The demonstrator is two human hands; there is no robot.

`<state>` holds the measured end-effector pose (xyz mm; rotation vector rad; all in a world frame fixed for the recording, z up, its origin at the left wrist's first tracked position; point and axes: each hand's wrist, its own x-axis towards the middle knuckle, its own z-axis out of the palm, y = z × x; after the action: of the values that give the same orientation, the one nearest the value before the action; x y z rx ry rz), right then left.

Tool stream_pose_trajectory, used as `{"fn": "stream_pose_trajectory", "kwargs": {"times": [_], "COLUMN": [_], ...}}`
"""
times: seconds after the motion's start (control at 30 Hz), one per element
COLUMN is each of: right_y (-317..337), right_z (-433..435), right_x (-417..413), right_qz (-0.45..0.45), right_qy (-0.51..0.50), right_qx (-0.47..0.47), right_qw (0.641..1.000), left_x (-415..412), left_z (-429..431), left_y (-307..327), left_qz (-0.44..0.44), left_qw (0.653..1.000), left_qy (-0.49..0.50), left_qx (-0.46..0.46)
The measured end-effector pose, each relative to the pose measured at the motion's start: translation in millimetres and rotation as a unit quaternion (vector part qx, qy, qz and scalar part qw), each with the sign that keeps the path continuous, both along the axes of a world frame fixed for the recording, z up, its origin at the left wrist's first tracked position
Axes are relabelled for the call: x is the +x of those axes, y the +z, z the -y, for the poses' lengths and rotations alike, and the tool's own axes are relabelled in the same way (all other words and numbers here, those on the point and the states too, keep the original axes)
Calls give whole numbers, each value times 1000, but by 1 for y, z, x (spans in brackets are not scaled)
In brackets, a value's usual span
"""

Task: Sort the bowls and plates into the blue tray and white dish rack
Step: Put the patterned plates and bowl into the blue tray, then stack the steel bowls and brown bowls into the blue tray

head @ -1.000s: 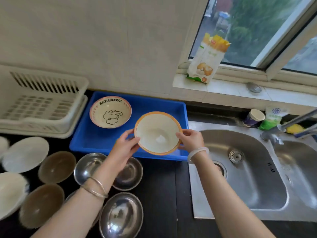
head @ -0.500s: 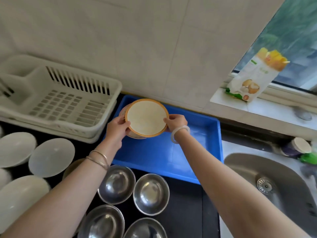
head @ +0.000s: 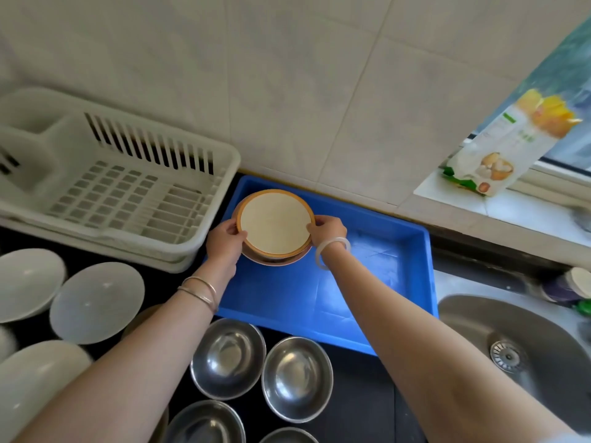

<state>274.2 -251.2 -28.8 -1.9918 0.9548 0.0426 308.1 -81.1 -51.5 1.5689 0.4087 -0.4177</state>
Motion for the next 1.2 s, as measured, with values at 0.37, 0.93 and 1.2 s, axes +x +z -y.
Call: {"fn": "stream_pose_trajectory", "kwargs": {"times": [0.37,0.93,1.2], "right_y": [-5,10,-25], "right_z": [-4,-2,-9], "right_x": [-4,-143,-242], "right_qz": [35,76,-116], "right_qy": [1,85,169], "right_qx": [-19,37,-31], "right_qw": [999,993,978], "left_x": [-4,-156,-266], "left_z": [3,-46,-63], "left_y": [-2,23,11], "left_qz": [55,28,-29], "left_qw": [997,999,961], "left_qy": [48,-33,-217], "left_qx": [22,24,166]}}
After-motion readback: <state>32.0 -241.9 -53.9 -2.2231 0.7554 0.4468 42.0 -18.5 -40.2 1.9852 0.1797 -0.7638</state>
